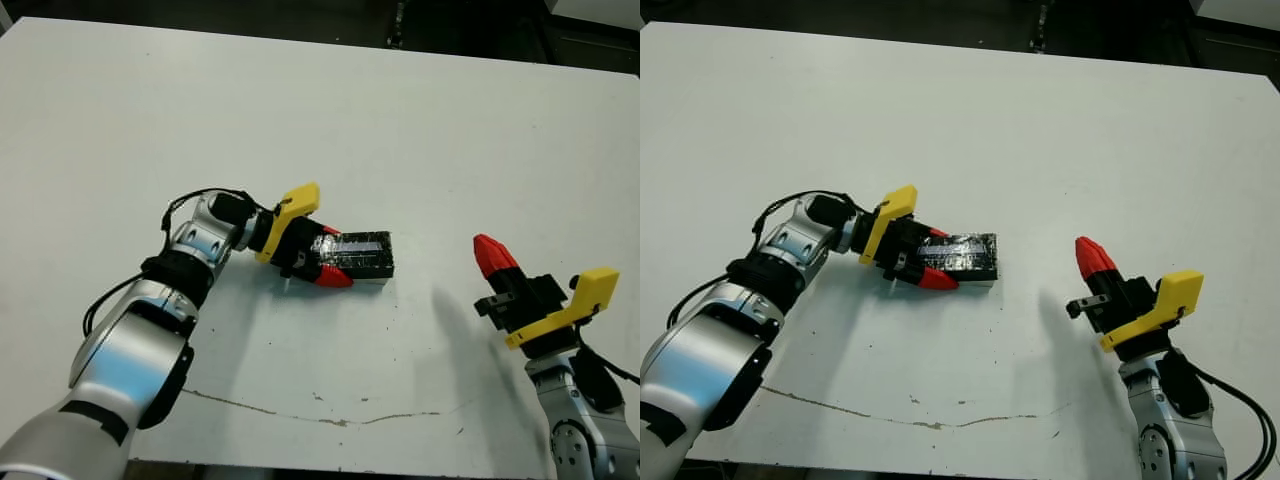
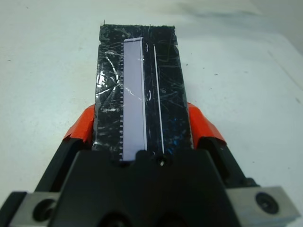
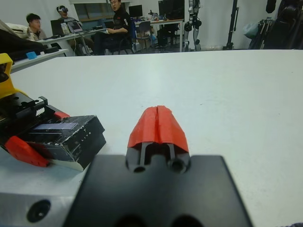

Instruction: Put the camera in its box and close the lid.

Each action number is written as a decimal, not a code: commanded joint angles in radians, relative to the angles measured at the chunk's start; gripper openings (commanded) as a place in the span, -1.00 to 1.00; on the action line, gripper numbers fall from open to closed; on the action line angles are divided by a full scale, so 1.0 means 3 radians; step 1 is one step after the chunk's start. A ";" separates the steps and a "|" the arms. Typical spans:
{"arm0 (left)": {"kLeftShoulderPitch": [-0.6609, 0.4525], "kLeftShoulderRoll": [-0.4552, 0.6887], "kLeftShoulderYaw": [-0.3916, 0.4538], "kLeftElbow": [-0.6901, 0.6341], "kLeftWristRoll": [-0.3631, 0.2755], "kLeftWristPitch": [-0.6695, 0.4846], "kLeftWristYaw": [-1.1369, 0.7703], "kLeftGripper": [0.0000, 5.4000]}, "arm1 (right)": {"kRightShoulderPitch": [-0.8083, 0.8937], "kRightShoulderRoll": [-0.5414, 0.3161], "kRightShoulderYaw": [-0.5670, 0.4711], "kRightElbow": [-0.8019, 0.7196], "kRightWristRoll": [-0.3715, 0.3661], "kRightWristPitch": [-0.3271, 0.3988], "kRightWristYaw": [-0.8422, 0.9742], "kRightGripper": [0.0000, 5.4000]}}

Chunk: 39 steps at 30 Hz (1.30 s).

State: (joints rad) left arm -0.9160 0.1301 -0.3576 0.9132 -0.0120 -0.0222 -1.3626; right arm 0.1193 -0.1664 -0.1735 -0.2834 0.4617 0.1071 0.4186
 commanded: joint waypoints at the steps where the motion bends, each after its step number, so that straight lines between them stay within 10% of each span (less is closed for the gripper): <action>1: 0.0154 -0.0246 -0.0288 -0.0123 0.0253 0.0089 0.0107 0.18 | 0.0030 -0.0048 -0.0019 -0.0015 0.0020 0.0070 -0.0022 -1.00; 20: 0.0339 -0.0300 -0.0231 -0.0432 0.0189 0.0143 0.0553 1.00 | 0.0052 -0.0048 -0.0009 -0.0018 -0.0009 0.0058 -0.0008 -1.00; 39: 0.0547 0.0106 0.0128 -0.0735 -0.0207 0.0489 0.0231 1.00 | 0.0017 -0.0063 -0.0018 0.0022 0.0018 0.0049 0.0052 -1.00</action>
State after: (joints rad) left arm -0.7976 0.1639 -0.3063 0.7110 -0.0651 0.0812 -1.2575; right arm 0.1220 -0.1676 -0.1727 -0.2824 0.4622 0.1096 0.4348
